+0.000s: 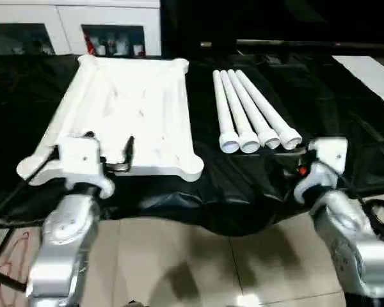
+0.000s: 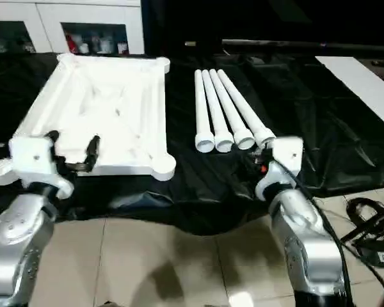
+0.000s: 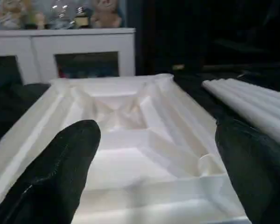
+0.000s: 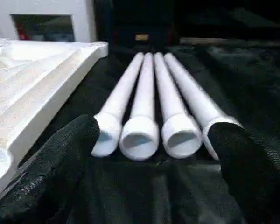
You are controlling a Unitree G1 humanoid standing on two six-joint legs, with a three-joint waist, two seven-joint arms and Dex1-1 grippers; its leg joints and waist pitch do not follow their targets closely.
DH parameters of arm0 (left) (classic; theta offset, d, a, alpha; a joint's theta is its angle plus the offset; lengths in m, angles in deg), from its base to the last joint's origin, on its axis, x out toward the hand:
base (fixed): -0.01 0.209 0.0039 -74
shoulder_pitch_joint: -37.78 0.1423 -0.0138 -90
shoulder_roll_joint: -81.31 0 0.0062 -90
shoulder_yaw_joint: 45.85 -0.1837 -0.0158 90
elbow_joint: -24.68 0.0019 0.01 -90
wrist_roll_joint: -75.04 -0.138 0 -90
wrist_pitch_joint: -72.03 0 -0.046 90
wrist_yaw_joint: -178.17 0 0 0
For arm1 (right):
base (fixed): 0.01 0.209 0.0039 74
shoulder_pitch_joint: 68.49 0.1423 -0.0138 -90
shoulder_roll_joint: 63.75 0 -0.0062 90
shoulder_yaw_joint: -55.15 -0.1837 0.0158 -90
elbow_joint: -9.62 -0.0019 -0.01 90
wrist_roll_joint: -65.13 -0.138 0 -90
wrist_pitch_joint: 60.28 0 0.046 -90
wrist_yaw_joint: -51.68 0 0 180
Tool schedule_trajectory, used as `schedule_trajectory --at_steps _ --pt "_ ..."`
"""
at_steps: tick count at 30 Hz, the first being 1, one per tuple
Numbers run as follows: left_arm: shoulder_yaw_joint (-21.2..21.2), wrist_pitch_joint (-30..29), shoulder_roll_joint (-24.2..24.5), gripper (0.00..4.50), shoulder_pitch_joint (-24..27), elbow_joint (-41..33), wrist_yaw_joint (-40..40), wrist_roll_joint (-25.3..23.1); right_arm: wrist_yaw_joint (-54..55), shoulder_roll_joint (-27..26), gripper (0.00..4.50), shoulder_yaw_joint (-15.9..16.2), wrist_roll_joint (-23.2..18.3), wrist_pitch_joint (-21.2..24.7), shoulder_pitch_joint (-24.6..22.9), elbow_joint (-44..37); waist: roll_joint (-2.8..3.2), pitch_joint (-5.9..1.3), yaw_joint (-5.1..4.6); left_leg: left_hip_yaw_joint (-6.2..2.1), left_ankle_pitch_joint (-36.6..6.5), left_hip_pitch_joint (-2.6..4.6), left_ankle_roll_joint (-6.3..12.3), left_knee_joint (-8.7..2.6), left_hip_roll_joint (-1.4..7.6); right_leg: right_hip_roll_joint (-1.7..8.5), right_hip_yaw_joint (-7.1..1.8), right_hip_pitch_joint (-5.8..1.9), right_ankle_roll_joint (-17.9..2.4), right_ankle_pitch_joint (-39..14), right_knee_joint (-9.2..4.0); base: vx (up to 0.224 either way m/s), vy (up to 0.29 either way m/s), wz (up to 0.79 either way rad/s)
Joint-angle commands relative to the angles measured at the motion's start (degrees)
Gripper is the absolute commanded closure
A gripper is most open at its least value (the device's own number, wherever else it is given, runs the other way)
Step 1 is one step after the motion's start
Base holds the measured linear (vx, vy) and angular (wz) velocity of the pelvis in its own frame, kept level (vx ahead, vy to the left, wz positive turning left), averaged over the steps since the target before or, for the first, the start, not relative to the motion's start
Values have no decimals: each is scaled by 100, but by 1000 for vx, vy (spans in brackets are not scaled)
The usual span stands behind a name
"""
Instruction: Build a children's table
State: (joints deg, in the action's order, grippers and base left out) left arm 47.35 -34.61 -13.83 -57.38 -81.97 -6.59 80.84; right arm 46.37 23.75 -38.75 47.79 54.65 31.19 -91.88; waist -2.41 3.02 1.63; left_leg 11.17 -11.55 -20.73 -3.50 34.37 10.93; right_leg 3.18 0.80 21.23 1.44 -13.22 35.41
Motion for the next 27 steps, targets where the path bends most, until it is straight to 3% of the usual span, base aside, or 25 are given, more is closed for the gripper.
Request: schedule_trajectory --at_steps 1,2,3,4,5,6,7,8,9,10,11,12,13,14,16,17,18,19,20,21,22,23,24,26,27 --pt "-110 86 73 1 -111 159 14 -190 128 -72 10 26 107 1 129 45 -52 -252 -58 -103 -2476 259 -150 -450 176 226 -105 -137 -589 -2481 -585 0 0 0" --pt "-102 91 70 1 -127 161 37 -211 138 -116 10 44 126 -16 157 63 -13 -227 -56 -107 -2611 279 -117 -455 149 238 -97 -162 -516 -2885 -655 0 0 0" --pt "-26 52 62 1 -115 117 118 -227 85 -213 10 148 158 -87 199 105 -21 -218 52 -236 -2296 -161 389 -523 8 545 126 -562 -187 -3566 -809 0 0 0" --pt "26 4 53 1 -101 64 163 -220 32 -246 10 214 168 -140 216 122 -49 -229 18 -278 -2120 -148 559 -488 -5 614 190 -577 -166 -3618 -862 0 0 0" --pt "76 8 52 1 -77 65 174 -201 -14 -293 10 306 192 -192 242 180 -14 -250 -5 -336 -1917 -188 674 -458 -2 663 261 -668 -240 -3545 -880 34 16 37" --pt "93 37 59 1 -60 117 223 -256 -100 -275 10 459 274 -224 264 249 41 -271 -1 -384 -1522 -212 854 -442 -9 667 430 -784 -406 -3125 -937 66 36 50" --pt "90 49 61 1 -47 153 255 -303 -167 -266 10 556 309 -227 266 291 214 -335 -128 -352 -1542 315 649 -479 213 429 420 -493 -630 -2503 -815 66 36 50" --pt "90 49 61 1 -47 153 255 -303 -167 -266 10 556 309 -227 266 291 70 -278 -223 -455 -1652 302 602 -550 296 307 440 -441 -781 -2139 -678 91 17 35" --pt "82 8 51 1 -59 173 273 -324 -240 -240 10 664 366 -245 274 314 178 -334 -236 -560 -1864 673 522 -594 479 236 456 -233 -1017 -1313 -444 137 -4 19" --pt "74 -32 40 1 -90 178 281 -331 -272 -243 10 704 363 -209 270 332 129 -323 -305 -642 -1714 742 659 -601 535 211 451 -135 -1047 -838 -293 137 -4 19" --pt "72 -65 37 1 -126 187 264 -322 -299 -271 10 719 337 -171 266 354 91 -319 -314 -688 -1284 815 1096 -541 551 267 403 -34 -1022 -321 -154 145 -6 15" --pt "85 -64 67 1 -162 226 203 -302 -356 -338 10 722 279 -143 265 396 7 -283 -253 -474 -976 565 1444 -450 323 408 268 -210 -1094 93 -287 114 -14 9" --pt "99 -38 89 1 -173 266 185 -304 -325 -358 10 751 342 -191 265 426 -90 -374 -80 -181 -484 28 1444 -228 -70 516 32 -778 -1211 588 -421 114 -14 9" --pt "99 -38 89 1 -173 266 185 -304 -325 -358 10 751 342 -191 265 426 -130 -419 -22 -178 -271 -176 1388 -161 -127 524 -22 -941 -1196 566 -483 89 -18 2" --pt "108 -18 95 1 -218 327 152 -286 -210 -494 10 679 329 -86 247 452 -81 -487 21 -213 258 -173 1222 -184 -103 374 21 -963 -1236 1055 -361 79 -19 1" --pt "87 -25 94 1 -242 324 118 -271 -194 -517 10 657 322 -94 235 446 9 -520 -43 -306 812 88 1300 -225 -63 126 168 -824 -1140 1492 -214 82 -18 5" --pt "87 -25 94 1 -242 324 118 -271 -194 -517 10 657 322 -94 235 446 36 -528 -78 -379 1024 283 1451 -233 -3 75 218 -704 -1110 1526 -143 97 -45 6" --pt "32 -29 74 1 -266 330 80 -269 -128 -533 10 609 307 -77 194 446 48 -524 -215 -604 1507 561 2024 -231 167 48 298 -434 -993 1214 2 97 -45 6" --pt "11 -25 79 1 -262 339 67 -281 -123 -536 10 596 296 -83 186 443 58 -478 -245 -696 1412 810 2444 -214 319 184 293 -130 -953 522 -12 86 -67 9" --pt "-47 -15 93 1 -250 365 32 -315 -111 -541 10 562 268 -97 166 435 0 -428 -187 -533 1141 546 2502 -177 164 320 166 -370 -1017 529 -159 67 -69 6" --pt "-101 8 109 1 -245 389 -5 -346 -106 -534 10 535 243 -93 164 436 -7 -395 -90 -331 945 219 2301 -107 -74 366 39 -660 -1094 696 -282 67 -69 6" --pt "-126 2 112 1 -233 401 -35 -352 -105 -503 10 553 288 -111 166 439 -79 -403 -27 -243 611 -64 2067 -29 -234 397 -98 -916 -1104 692 -394 60 -56 4" --pt "-113 3 112 1 -246 424 -63 -330 -125 -477 10 563 353 -121 205 467 -9 -419 89 -260 347 -196 1354 -80 -125 361 -90 -1065 -1227 645 -430 0 0 0" --pt "-58 3 122 1 -285 457 -61 -300 -148 -482 10 535 372 -124 259 503 74 -427 71 -276 344 -17 1047 -188 -30 232 37 -966 -1230 620 -370 0 0 0" --pt "-31 -6 129 1 -307 472 -54 -289 -154 -481 10 525 378 -129 285 520 125 -451 28 -357 486 192 1004 -238 26 99 139 -862 -1144 800 -263 60 -51 5"
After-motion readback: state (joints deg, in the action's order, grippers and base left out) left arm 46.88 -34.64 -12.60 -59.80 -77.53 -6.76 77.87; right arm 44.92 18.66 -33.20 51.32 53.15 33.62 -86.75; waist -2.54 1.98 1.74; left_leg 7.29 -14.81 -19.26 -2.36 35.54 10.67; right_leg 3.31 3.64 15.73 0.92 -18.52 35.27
